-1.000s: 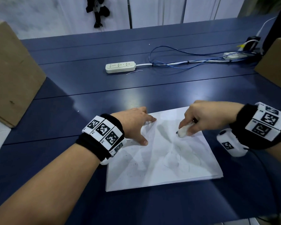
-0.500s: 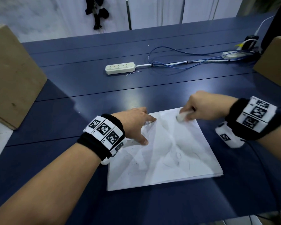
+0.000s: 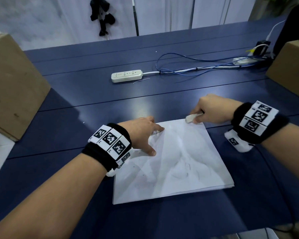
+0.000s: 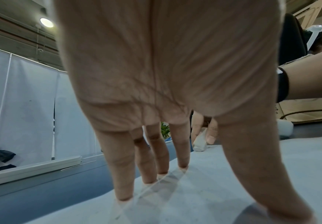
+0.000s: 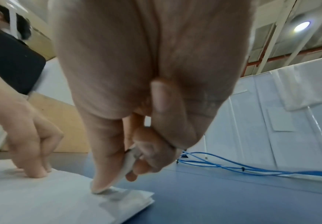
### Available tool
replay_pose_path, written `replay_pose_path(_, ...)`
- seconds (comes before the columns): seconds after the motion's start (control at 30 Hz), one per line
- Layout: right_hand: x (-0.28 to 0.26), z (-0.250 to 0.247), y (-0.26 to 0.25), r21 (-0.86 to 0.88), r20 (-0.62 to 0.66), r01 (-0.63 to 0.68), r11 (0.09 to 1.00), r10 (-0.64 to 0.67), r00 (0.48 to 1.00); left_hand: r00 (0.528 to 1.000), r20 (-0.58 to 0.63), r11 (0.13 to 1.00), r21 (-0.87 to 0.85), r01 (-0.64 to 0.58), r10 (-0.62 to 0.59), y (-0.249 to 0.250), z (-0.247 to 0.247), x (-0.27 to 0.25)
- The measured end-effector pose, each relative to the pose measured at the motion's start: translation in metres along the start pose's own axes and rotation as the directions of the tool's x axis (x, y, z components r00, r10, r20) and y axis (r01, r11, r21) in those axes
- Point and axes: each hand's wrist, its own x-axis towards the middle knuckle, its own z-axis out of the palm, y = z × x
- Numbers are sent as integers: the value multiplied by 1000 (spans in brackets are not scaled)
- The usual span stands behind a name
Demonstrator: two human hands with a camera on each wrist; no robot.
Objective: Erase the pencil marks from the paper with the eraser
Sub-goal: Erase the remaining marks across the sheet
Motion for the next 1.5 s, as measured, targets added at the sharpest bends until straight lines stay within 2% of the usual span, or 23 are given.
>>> replay_pose_path(0.1,-8,4,0,12,-9,25,1000,-25,1000,1000,7,1000,5,9,-9,0,0,-1)
replay_pose_path(0.23,-34,7,-15,110,193,132,985,-151,969,1000,4,1000,11,10,-10,-1,0,1)
replay_pose_path(0.27,-32,6,-15,100,188,132,986,-149,971,1000,4,1000,13,11,-11,-1,0,1)
replay_pose_path(0.4,-6,0,-1,-38,3,19,999,-19,1000,1000,5,999,37,16,-16,4,0,0)
replay_pose_path(0.47,-3,0,3,-68,-8,19,998,-20,1000,1000,4,998,50,26,-26,7,-1,-1)
replay_pose_path(0.53,-13,2,1,-51,58,90,995,-87,995,999,-3,998,56,34,-34,8,-1,-1)
replay_pose_path(0.6,-30,5,-6,17,180,153,988,-153,972,999,-7,998,51,33,-33,8,0,-1)
replay_pose_path(0.67,-39,6,-12,53,244,161,986,-169,955,999,-16,998,47,30,-29,7,0,-1)
replay_pose_path(0.77,-23,4,-6,-26,100,85,996,-82,992,999,-30,999,23,39,-38,8,1,-3)
replay_pose_path(0.87,-6,1,0,-77,-28,-13,997,10,1000,998,-54,999,-17,44,-45,8,4,-5)
replay_pose_path(0.93,-11,3,0,-61,-2,16,998,-16,1000,996,-70,998,-39,45,-48,7,6,-5)
replay_pose_path(1.03,-38,11,-10,12,139,132,991,-133,981,996,-76,997,-59,47,-52,4,9,-5)
replay_pose_path(1.1,-49,15,-16,-15,167,168,986,-163,972,996,-72,997,-60,47,-51,4,8,-6)
replay_pose_path(1.23,-48,15,-19,-71,152,140,988,-128,980,996,-73,997,-70,46,-51,5,7,-12)
replay_pose_path(1.5,-55,16,-24,-29,131,80,996,-75,989,987,-159,1000,-22,-15,12,16,18,-40)
